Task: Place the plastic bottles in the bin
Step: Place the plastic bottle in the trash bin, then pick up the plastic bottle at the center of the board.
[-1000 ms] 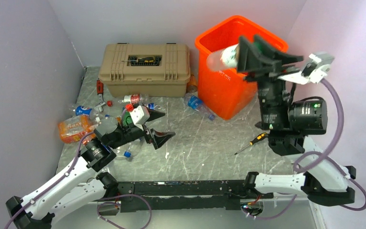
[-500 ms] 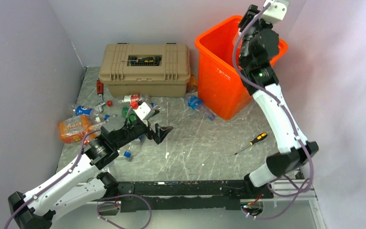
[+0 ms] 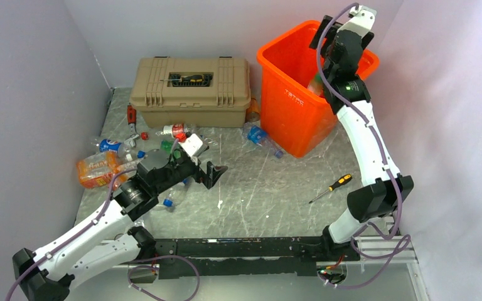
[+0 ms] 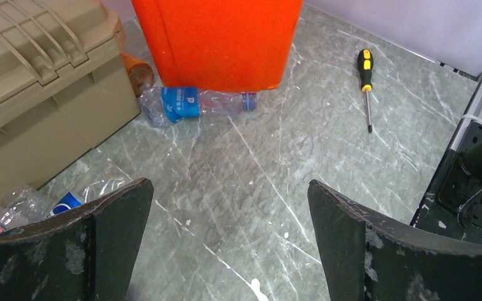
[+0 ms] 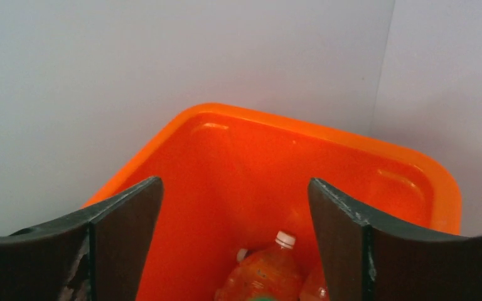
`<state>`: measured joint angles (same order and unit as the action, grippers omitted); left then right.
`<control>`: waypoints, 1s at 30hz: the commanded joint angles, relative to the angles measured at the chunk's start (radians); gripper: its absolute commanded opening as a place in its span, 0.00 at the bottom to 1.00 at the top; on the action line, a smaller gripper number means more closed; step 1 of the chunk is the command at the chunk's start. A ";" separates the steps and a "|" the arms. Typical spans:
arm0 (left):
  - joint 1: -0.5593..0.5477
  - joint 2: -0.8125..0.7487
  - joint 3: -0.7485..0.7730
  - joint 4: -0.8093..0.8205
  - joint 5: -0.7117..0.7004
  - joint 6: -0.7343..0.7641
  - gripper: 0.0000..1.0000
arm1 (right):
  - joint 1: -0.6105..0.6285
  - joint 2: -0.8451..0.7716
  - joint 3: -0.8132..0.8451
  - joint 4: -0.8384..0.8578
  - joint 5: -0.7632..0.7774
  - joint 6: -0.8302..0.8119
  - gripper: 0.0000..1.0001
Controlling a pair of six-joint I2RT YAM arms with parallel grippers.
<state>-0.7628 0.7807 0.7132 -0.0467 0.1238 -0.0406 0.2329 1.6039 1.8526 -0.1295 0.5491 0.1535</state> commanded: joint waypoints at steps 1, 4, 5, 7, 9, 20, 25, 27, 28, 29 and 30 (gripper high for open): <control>-0.002 0.017 0.053 -0.018 -0.018 0.008 1.00 | -0.014 -0.024 0.002 -0.036 -0.002 0.054 0.96; -0.004 0.019 0.052 -0.019 -0.035 0.008 1.00 | -0.012 -0.061 0.032 -0.044 0.016 0.088 1.00; -0.003 0.019 0.050 -0.018 -0.039 0.007 1.00 | -0.010 -0.081 0.043 -0.045 0.006 0.103 1.00; -0.003 0.021 0.049 -0.016 -0.051 0.004 0.99 | 0.010 -0.139 0.055 -0.031 -0.033 0.124 1.00; -0.003 0.028 0.052 -0.025 -0.070 0.001 1.00 | 0.066 -0.201 0.040 0.009 -0.059 0.108 1.00; -0.003 -0.024 0.075 -0.078 -0.393 -0.009 0.99 | 0.631 -0.538 -0.399 -0.026 -0.020 0.104 1.00; -0.004 -0.090 0.086 -0.143 -0.507 0.003 1.00 | 0.823 -0.600 -0.684 -0.083 0.099 0.139 1.00; -0.004 -0.108 0.094 -0.185 -0.551 -0.002 0.99 | 0.873 -0.597 -0.788 -0.090 0.126 0.181 1.00; -0.004 -0.107 0.097 -0.206 -0.583 -0.003 0.99 | 0.888 -0.587 -0.832 -0.104 0.140 0.220 1.00; -0.003 -0.104 0.099 -0.226 -0.606 -0.004 0.99 | 0.897 -0.578 -0.877 -0.111 0.143 0.263 1.00; -0.004 -0.093 0.104 -0.250 -0.619 -0.004 0.99 | 0.899 -0.575 -0.924 -0.108 0.147 0.321 1.00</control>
<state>-0.7628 0.6823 0.7681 -0.2127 -0.3557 -0.0418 1.0966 1.0225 1.0595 -0.1749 0.6186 0.3149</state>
